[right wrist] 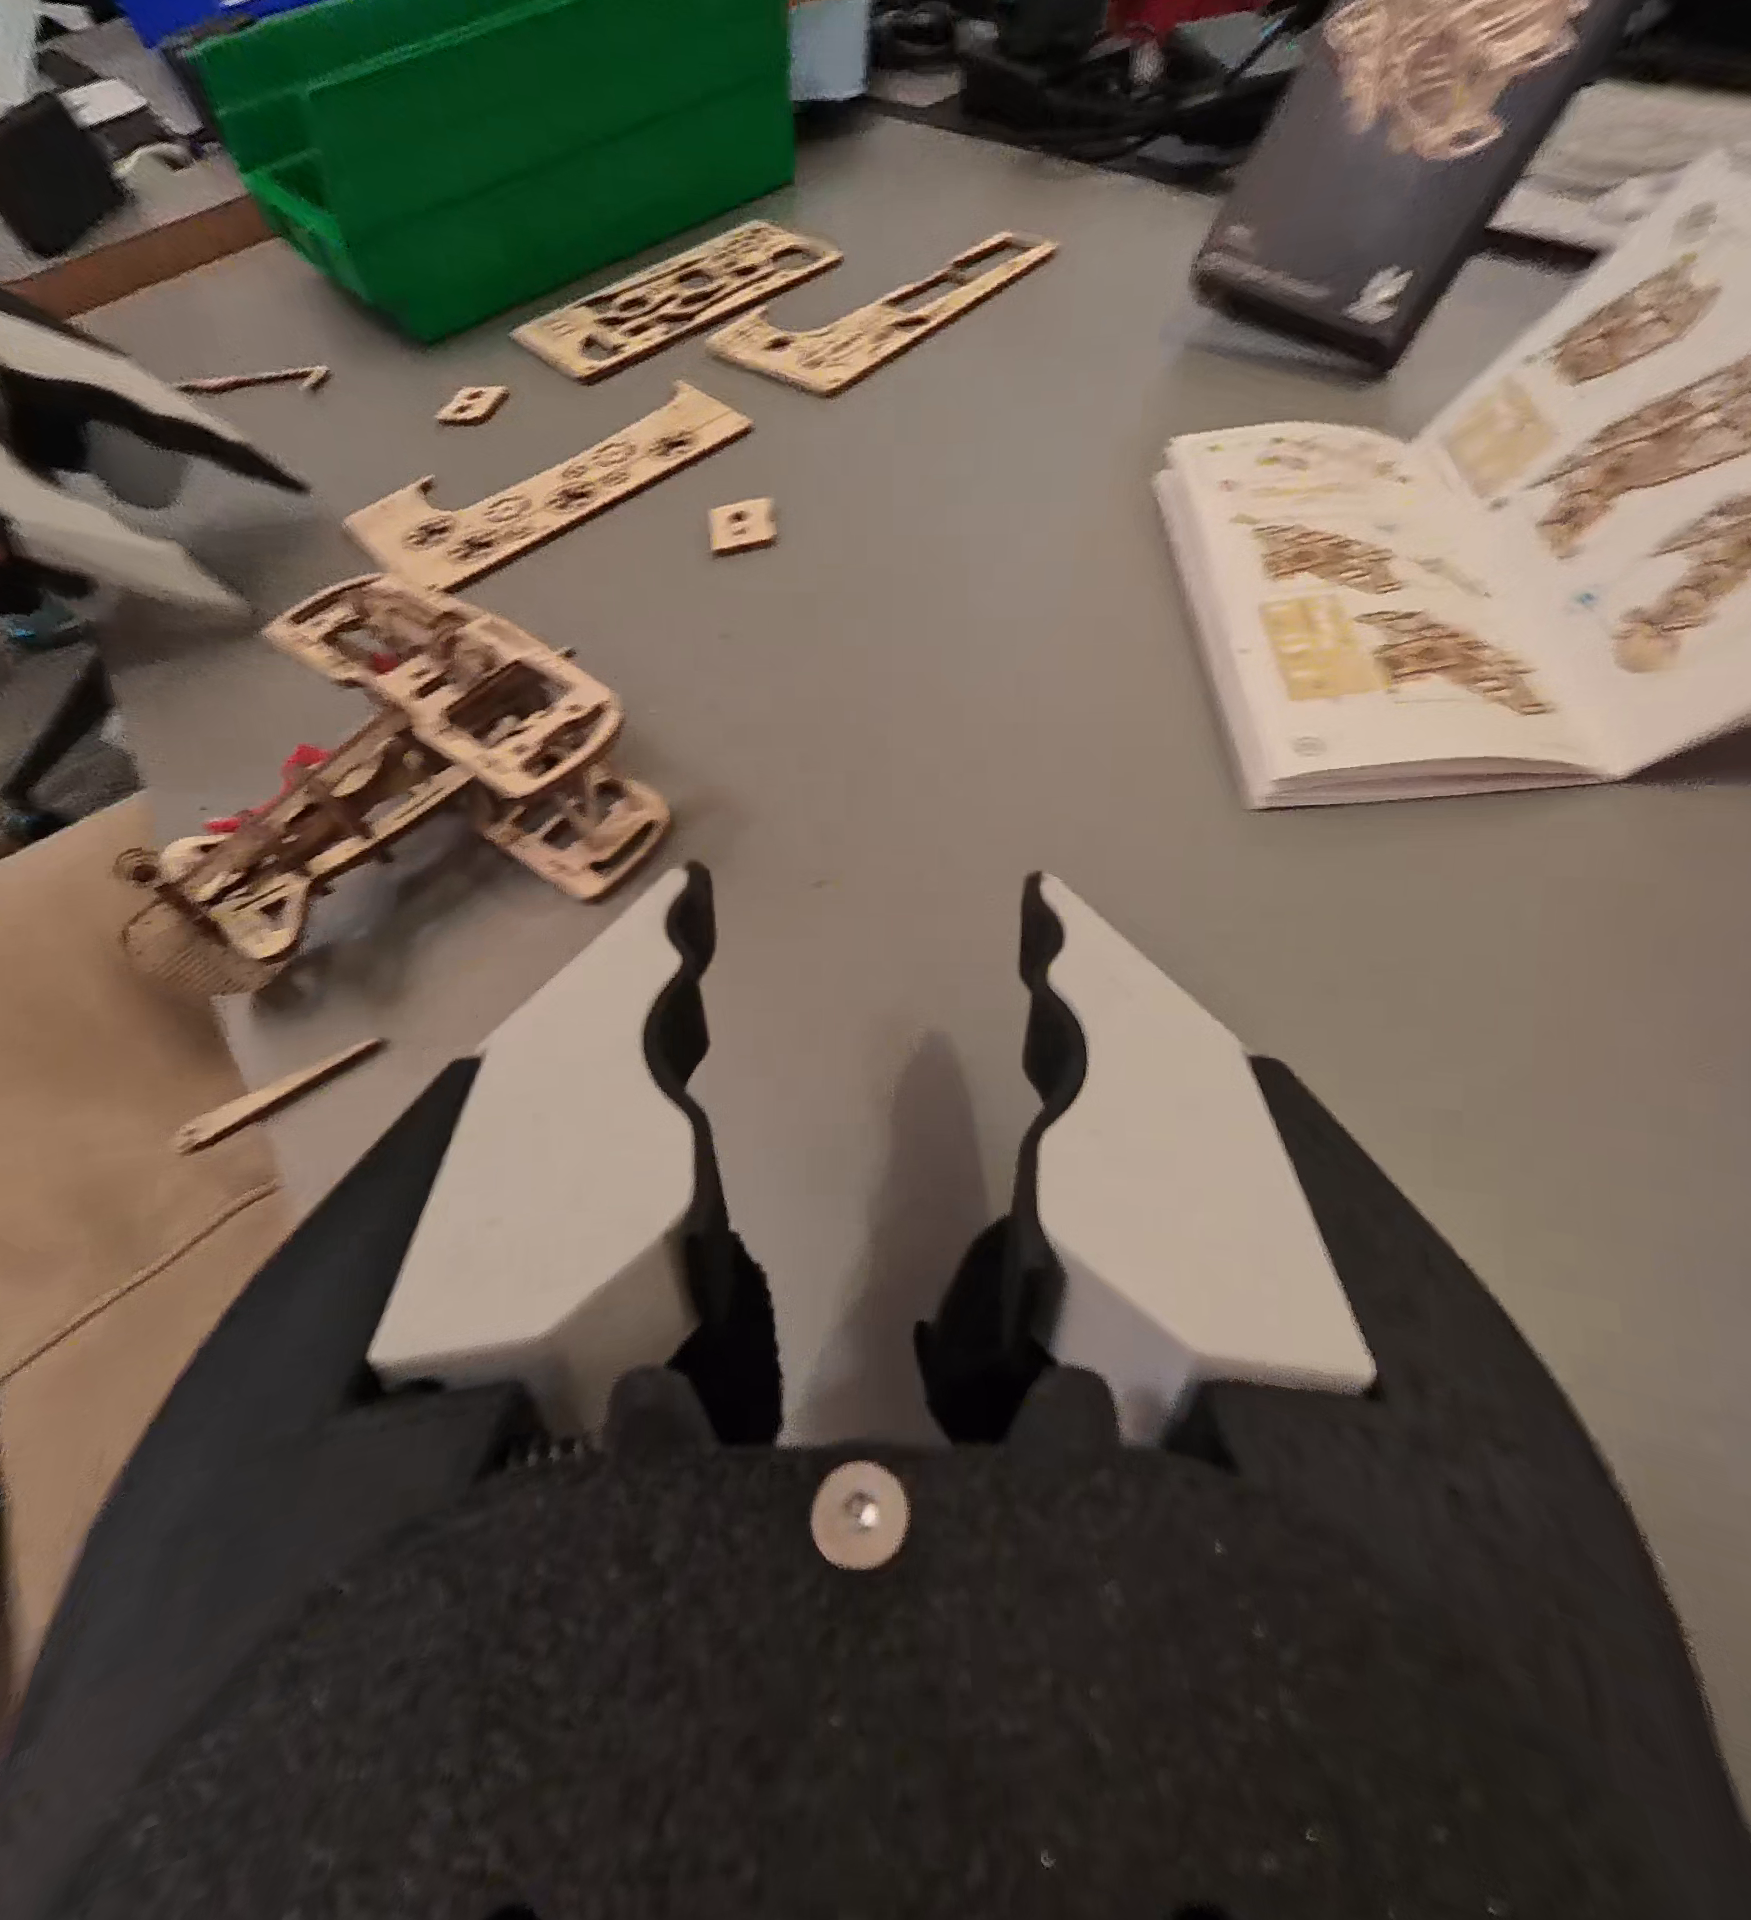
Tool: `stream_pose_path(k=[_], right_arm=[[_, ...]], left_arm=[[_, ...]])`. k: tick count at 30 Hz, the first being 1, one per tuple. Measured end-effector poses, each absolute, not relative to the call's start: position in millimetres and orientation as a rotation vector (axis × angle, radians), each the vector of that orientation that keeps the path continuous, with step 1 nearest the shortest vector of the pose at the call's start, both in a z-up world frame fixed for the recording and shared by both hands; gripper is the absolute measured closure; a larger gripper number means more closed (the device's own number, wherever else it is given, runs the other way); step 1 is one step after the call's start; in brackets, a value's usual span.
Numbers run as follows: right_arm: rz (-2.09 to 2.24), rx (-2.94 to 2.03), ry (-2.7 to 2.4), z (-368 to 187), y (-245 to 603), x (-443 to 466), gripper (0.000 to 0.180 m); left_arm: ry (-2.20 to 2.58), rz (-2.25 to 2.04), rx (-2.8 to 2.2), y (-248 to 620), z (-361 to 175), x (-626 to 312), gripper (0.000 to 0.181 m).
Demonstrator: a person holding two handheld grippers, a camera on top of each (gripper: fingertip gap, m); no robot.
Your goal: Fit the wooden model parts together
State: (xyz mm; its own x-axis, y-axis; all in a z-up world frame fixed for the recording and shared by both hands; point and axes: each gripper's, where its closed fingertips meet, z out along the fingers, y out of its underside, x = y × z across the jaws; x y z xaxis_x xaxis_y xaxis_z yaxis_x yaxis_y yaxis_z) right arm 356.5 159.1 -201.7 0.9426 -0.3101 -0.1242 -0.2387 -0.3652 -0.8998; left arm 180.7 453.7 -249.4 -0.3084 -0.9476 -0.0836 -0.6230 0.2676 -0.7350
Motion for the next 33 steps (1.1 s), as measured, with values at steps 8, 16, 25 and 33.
stream_pose_path(k=[8,16,25,33], right_arm=[[-0.384,-1.869,0.657,-186,146,486,0.117],[-0.665,-2.165,0.631,-201,180,610,0.108],[-0.158,-2.317,0.907,-240,155,501,0.178],[-0.018,-2.114,1.132,-231,72,384,0.149]], left_arm=[[2.035,-0.735,-1.356,437,-223,200,0.119],[2.071,-0.881,-1.434,428,-233,201,0.123],[2.041,-1.103,-1.317,331,-147,254,0.122],[2.424,-1.209,-1.151,173,-139,309,0.118]])
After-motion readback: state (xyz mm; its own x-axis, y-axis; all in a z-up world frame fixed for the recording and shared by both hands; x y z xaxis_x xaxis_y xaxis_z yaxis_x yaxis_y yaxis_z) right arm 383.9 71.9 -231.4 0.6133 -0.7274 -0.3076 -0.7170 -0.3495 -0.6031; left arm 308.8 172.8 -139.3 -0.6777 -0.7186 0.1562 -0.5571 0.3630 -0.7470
